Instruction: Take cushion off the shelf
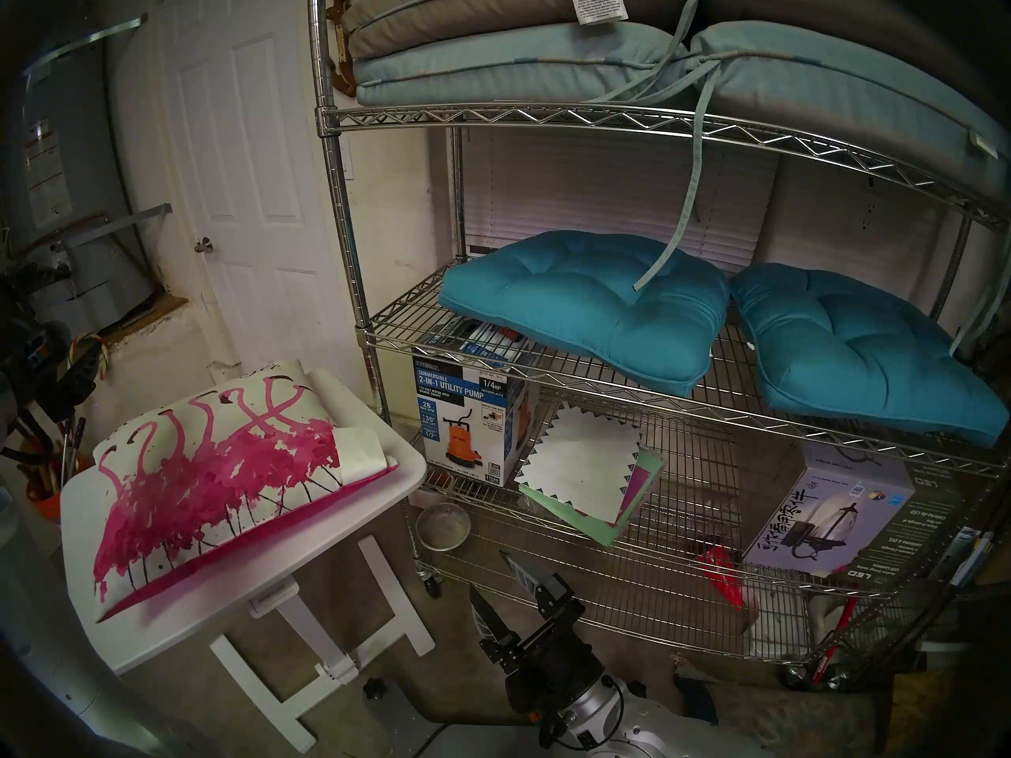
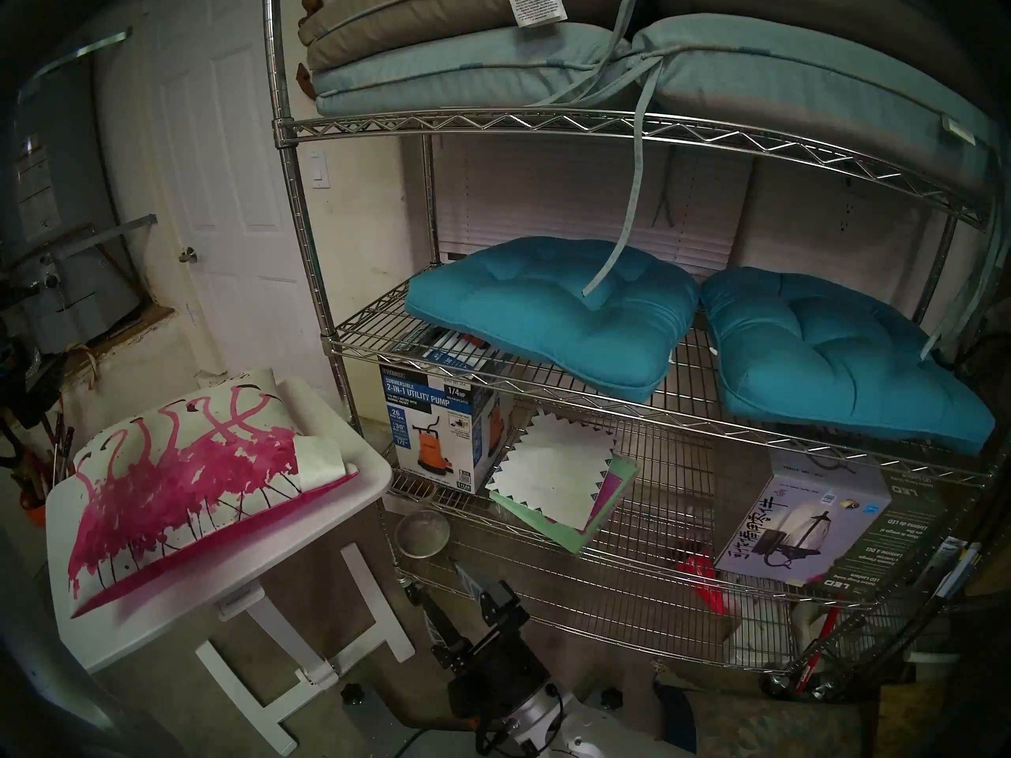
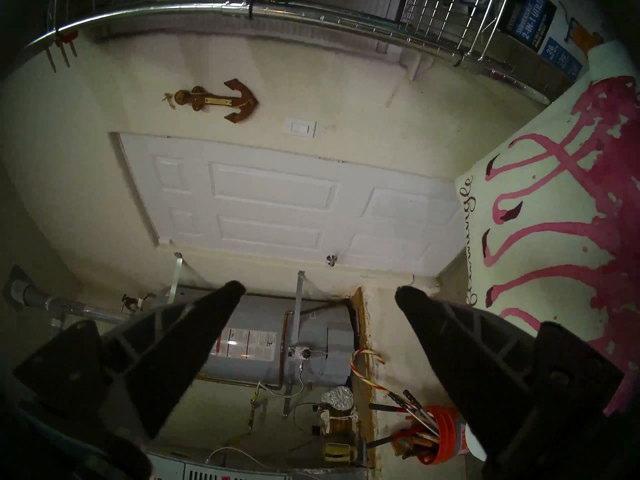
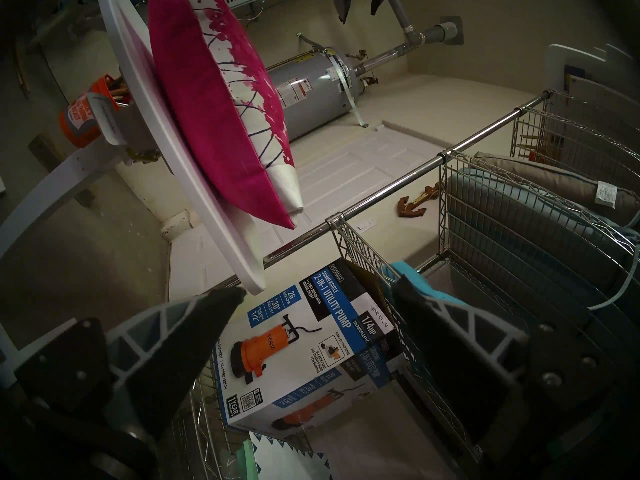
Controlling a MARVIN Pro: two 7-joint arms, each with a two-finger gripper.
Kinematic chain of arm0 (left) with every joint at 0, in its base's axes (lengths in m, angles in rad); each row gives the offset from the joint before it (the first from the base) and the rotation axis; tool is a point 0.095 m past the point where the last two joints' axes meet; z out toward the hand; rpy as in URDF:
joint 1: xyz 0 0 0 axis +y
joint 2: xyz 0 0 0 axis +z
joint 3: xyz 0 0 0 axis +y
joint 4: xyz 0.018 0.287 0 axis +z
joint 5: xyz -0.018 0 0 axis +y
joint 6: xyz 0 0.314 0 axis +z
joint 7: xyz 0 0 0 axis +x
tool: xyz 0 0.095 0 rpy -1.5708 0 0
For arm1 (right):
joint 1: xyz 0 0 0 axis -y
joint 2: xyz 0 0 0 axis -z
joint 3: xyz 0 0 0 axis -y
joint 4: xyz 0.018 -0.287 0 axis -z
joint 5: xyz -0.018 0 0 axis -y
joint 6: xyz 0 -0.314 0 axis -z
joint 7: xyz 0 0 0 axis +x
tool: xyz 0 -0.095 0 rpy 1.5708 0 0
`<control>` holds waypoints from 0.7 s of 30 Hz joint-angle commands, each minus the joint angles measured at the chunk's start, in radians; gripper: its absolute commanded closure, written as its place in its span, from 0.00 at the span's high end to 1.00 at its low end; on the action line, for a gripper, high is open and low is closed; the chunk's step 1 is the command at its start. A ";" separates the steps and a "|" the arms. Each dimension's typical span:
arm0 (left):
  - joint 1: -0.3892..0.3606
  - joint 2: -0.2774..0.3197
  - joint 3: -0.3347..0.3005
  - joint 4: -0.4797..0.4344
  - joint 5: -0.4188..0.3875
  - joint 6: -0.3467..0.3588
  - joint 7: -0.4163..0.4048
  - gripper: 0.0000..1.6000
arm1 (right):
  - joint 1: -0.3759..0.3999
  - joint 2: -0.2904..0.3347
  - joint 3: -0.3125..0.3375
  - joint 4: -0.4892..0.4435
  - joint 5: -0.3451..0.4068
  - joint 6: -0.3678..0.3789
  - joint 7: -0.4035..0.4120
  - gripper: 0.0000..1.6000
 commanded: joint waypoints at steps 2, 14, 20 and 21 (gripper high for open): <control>0.008 -0.006 0.040 -0.014 -0.027 -0.108 0.077 1.00 | 0.001 -0.004 0.001 -0.020 0.000 -0.001 -0.009 1.00; 0.029 -0.056 0.103 -0.014 -0.008 -0.212 0.165 1.00 | 0.002 -0.004 0.000 -0.019 0.000 -0.002 -0.008 1.00; 0.038 -0.093 0.120 -0.014 0.013 -0.261 0.226 1.00 | 0.001 -0.005 0.000 -0.019 0.000 0.000 -0.009 1.00; 0.038 -0.105 0.126 -0.014 0.021 -0.272 0.247 1.00 | 0.001 -0.005 -0.001 -0.019 0.001 0.000 -0.009 1.00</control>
